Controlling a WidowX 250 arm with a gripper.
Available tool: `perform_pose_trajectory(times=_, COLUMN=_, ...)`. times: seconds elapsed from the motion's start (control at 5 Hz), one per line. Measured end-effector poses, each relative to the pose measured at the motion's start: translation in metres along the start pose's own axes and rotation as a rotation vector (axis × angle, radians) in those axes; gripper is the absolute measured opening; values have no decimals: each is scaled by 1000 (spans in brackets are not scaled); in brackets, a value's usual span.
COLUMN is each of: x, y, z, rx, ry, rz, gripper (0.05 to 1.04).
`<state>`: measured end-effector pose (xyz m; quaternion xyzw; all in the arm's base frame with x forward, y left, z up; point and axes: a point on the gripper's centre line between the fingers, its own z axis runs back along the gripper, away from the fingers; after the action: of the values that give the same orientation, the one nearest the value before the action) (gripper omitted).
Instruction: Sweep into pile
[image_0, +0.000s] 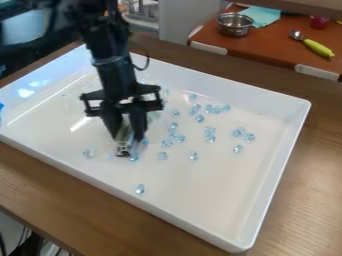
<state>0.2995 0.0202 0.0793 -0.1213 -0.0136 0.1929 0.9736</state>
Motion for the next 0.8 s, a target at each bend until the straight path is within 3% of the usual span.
perform_pose_trajectory(times=0.4, x=12, y=-46, z=-11, rx=-20, ry=11, rz=45, gripper=380)
perform_pose_trajectory(times=0.8, x=9, y=-90, z=-22, rx=-40, ry=8, rz=44, gripper=380)
